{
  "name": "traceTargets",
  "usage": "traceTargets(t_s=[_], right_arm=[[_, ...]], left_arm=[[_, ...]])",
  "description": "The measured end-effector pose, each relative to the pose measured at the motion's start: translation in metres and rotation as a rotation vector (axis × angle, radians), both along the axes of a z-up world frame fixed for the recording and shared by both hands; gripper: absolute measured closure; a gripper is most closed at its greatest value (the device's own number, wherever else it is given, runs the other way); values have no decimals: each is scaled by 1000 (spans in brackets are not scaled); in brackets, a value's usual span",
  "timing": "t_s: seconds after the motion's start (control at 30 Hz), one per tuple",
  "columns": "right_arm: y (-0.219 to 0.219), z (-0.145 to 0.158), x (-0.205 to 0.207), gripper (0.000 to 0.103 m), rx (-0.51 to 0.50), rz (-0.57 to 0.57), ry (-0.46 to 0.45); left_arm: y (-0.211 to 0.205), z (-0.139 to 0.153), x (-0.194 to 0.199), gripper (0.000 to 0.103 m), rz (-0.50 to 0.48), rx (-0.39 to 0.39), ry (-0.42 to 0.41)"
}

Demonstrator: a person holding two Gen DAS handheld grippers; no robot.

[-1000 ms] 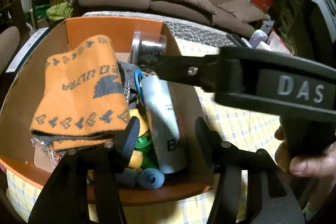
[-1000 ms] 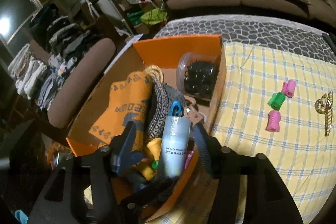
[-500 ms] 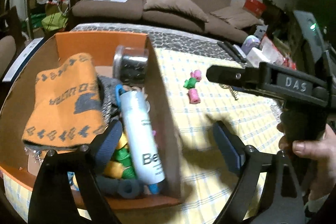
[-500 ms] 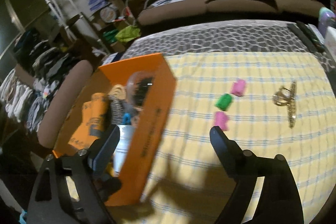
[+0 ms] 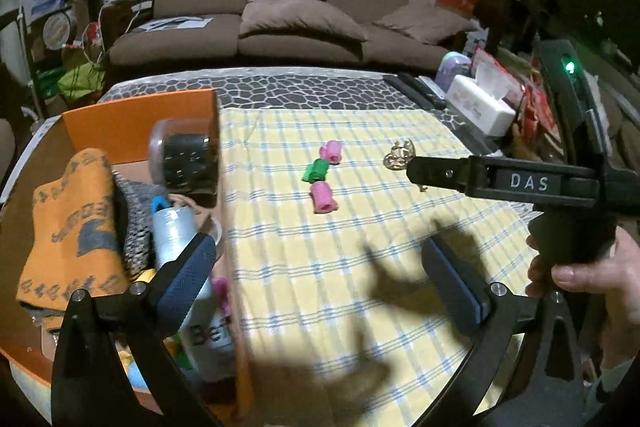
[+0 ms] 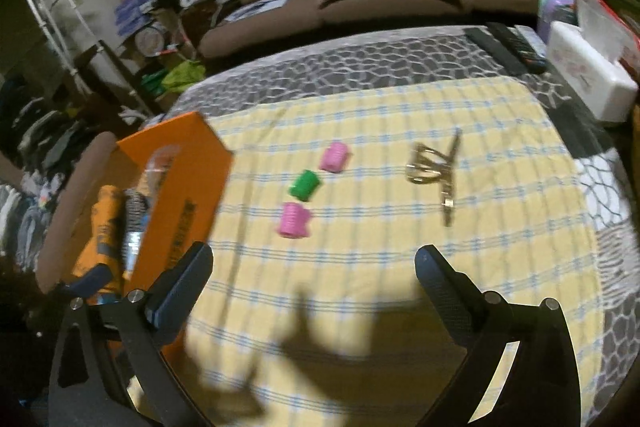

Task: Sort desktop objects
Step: 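Grasp the pink roller with the left gripper while the right grasps the gold clip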

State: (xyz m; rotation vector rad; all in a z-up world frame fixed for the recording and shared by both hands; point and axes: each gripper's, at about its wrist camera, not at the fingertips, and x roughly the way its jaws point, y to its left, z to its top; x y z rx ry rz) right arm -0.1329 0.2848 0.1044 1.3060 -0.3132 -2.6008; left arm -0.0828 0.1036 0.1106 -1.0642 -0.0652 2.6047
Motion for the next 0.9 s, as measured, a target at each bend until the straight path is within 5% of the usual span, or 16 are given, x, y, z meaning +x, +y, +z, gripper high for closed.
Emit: traceTargets(t_s=[0.63, 0.9], right_arm=[[82, -29, -8, 1, -17, -191, -29], [90, -52, -17, 1, 23, -234, 32]], left_arm=[[59, -29, -48, 0, -25, -72, -36], [73, -61, -87, 1, 8, -125, -47]])
